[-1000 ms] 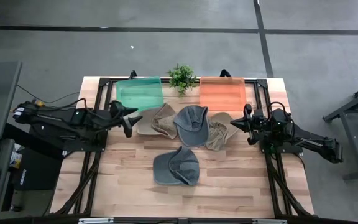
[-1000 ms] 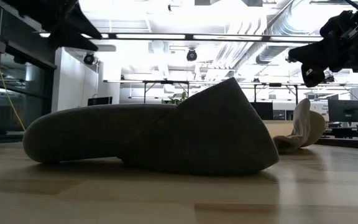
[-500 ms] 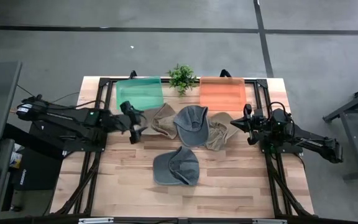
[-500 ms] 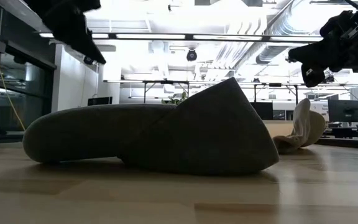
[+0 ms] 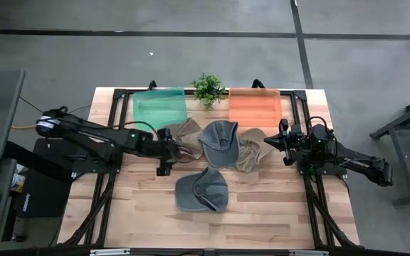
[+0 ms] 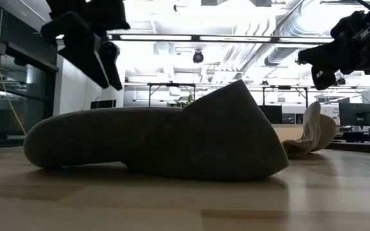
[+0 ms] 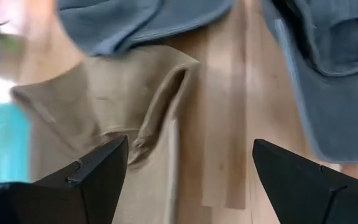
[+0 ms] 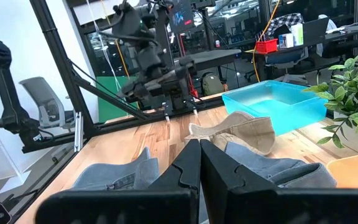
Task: Pick & Place hat
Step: Put the left brown cap into the blue bin
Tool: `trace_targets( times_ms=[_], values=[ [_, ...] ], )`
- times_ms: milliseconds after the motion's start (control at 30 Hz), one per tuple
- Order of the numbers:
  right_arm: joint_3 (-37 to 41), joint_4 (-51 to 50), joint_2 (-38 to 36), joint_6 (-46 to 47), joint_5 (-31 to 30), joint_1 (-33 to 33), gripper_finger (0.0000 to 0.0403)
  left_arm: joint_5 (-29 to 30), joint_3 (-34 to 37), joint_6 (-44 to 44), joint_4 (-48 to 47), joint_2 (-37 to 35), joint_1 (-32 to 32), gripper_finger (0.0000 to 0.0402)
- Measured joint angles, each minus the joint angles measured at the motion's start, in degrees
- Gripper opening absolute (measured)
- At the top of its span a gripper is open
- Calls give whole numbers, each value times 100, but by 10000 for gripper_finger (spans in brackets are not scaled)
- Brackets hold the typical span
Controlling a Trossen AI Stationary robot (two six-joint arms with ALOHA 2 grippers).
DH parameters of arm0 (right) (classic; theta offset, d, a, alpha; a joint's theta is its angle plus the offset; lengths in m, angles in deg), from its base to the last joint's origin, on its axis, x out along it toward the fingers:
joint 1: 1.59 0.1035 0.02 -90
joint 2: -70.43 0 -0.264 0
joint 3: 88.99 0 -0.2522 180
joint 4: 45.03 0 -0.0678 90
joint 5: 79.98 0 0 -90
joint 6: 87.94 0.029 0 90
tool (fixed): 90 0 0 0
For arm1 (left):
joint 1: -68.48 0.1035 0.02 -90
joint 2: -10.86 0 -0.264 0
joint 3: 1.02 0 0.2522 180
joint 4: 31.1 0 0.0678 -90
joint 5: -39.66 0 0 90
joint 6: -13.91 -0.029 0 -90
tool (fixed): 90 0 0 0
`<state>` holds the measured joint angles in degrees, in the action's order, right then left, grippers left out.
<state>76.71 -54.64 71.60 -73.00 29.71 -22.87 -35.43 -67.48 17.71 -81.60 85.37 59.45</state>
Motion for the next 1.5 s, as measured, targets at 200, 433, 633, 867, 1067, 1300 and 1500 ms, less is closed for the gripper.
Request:
trace_targets(
  times_ms=[200, 433, 633, 867, 1067, 1300, 1500],
  values=[
    [1, 1, 0, 0, 0, 0, 0, 14, 3, -683, 146, 443, -39, 319],
    [2, 0, 0, 0, 0, -2, 0, 148, 5, -1128, 487, 778, -28, 319],
    [0, 0, 0, 0, 2, 0, 0, 119, 127, -1245, 750, 821, 175, 319],
    [1, 0, 0, 0, 1, 0, 0, -251, 143, -1408, 829, 821, 500, 319],
    [0, 0, 0, 0, 1, 0, 0, -843, 152, -1752, 908, 1089, 818, 319],
    [2, 2, 0, 0, 2, 0, 0, -659, 152, -2006, 1409, 1535, 1071, 319],
    [1, 0, 0, 0, 1, -2, 0, -909, 150, -2007, 1326, 1579, 1064, 319]
  ],
)
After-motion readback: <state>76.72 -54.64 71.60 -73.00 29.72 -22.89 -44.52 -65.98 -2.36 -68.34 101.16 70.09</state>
